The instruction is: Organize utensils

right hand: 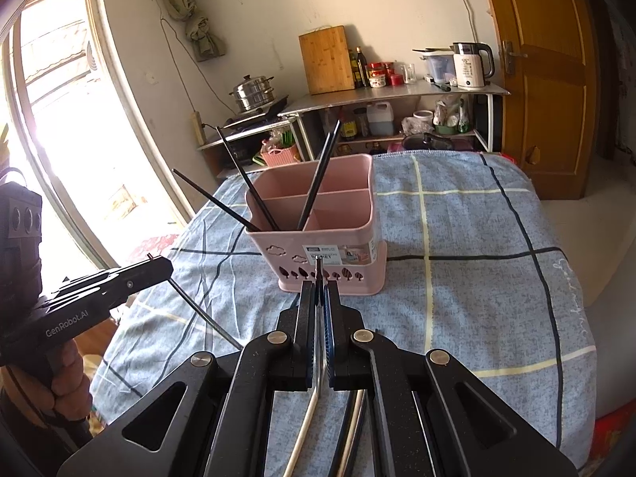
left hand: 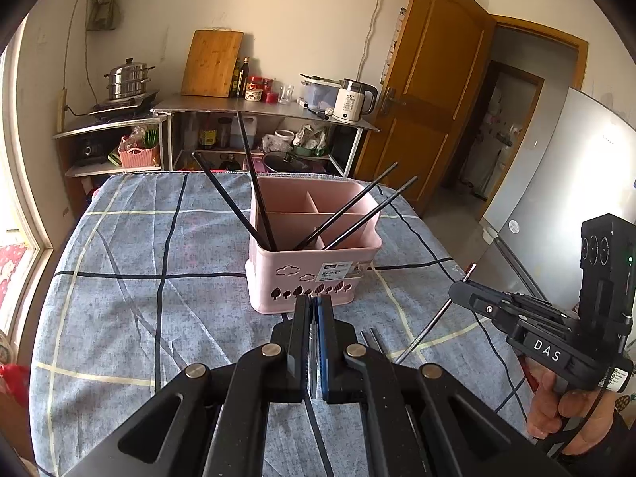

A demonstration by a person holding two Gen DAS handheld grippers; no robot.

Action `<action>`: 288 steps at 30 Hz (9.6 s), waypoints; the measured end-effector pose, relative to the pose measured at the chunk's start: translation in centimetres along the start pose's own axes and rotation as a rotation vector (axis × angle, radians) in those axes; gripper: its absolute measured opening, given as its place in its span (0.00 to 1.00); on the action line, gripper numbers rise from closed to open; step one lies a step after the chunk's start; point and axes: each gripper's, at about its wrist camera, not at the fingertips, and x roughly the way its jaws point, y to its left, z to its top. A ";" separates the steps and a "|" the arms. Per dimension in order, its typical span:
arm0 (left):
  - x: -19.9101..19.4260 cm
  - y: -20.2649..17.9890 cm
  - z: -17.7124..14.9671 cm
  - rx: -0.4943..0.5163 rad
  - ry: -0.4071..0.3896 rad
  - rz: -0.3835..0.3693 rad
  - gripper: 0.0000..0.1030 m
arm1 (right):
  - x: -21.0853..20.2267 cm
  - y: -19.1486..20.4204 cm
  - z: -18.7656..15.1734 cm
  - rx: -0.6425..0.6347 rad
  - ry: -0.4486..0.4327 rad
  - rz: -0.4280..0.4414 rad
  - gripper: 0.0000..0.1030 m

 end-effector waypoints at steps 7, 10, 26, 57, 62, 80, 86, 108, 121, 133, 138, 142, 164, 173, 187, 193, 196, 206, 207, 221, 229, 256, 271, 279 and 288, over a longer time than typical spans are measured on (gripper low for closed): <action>-0.8 -0.1 1.2 -0.010 -0.002 -0.012 0.03 | -1.4 0.2 1.1 -0.018 -0.044 0.010 0.04; -1.1 -0.4 2.3 -0.005 -0.014 -0.012 0.03 | -1.8 0.3 2.1 -0.017 -0.064 0.017 0.04; -2.6 -1.6 11.5 0.019 -0.146 -0.002 0.03 | -2.8 1.8 9.1 -0.028 -0.204 0.051 0.04; 6.3 4.4 12.0 -0.052 -0.053 0.045 0.04 | 5.9 1.7 10.9 -0.005 -0.127 0.047 0.04; 6.5 4.7 11.7 -0.049 -0.057 0.065 0.04 | 6.5 1.7 10.6 -0.018 -0.099 0.047 0.04; 2.8 4.7 10.2 -0.049 -0.112 0.104 0.13 | 3.5 1.2 9.4 -0.014 -0.131 0.036 0.07; 0.2 3.3 7.8 -0.030 -0.144 0.090 0.13 | 0.8 0.9 7.2 -0.016 -0.153 0.024 0.07; -3.5 -1.6 -8.6 -0.017 -0.090 0.033 0.13 | -4.5 -1.2 -6.2 0.030 -0.082 -0.015 0.07; -1.5 -2.1 -11.7 -0.028 -0.005 0.012 0.13 | -2.3 -2.6 -9.2 0.052 0.017 -0.028 0.07; 0.6 0.1 -11.2 -0.070 0.032 0.030 0.13 | 3.9 -4.3 -8.1 0.056 0.134 -0.040 0.08; 1.3 1.1 -10.9 -0.089 0.041 0.034 0.13 | 6.4 -4.7 -7.1 0.050 0.172 -0.049 0.11; 2.1 1.7 -10.8 -0.099 0.055 0.034 0.13 | 8.3 -4.6 -6.5 0.038 0.198 -0.056 0.12; 7.6 -2.0 -8.4 -0.058 0.148 -0.076 0.13 | 9.5 -8.3 -6.8 0.078 0.283 -0.103 0.07; 14.0 -5.8 -6.7 -0.020 0.260 -0.109 0.13 | 7.8 -10.0 -7.5 0.096 0.292 -0.101 0.07; 18.8 -6.9 -6.9 -0.020 0.317 -0.018 0.14 | 6.7 -11.3 -8.1 0.132 0.278 -0.093 0.07; 18.9 -8.5 -7.3 0.050 0.307 0.042 0.12 | 7.0 -10.9 -7.9 0.113 0.287 -0.123 0.07; 19.6 -9.0 -7.1 0.042 0.304 0.044 0.06 | 7.2 -10.6 -7.7 0.091 0.292 -0.140 0.07; 17.2 -7.5 -4.6 -0.072 0.240 -0.066 0.04 | 6.3 -10.6 -6.7 0.106 0.256 -0.131 0.06; 16.6 -7.5 -4.1 -0.075 0.225 -0.075 0.04 | 6.0 -10.5 -6.5 0.107 0.246 -0.129 0.06; 7.7 -8.6 2.4 0.007 0.013 -0.135 0.04 | -0.6 -8.4 -0.8 0.079 -0.011 -0.113 0.04; 3.9 -9.0 5.3 0.049 -0.072 -0.141 0.04 | -4.2 -7.1 2.0 0.040 -0.138 -0.116 0.04; -0.4 -7.0 4.0 0.047 -0.090 -0.105 0.03 | -7.2 -5.6 1.4 0.005 -0.184 -0.127 0.03; -3.8 -4.8 4.5 0.033 -0.116 -0.078 0.03 | -6.8 -3.4 2.4 -0.038 -0.190 -0.098 0.00; -3.7 -3.5 4.1 0.009 -0.116 -0.082 0.03 | -2.1 -4.9 0.9 -0.016 -0.034 -0.079 0.01; -3.5 -2.0 4.0 0.003 -0.126 -0.080 0.03 | 5.4 -7.4 -0.2 0.022 0.113 -0.118 0.12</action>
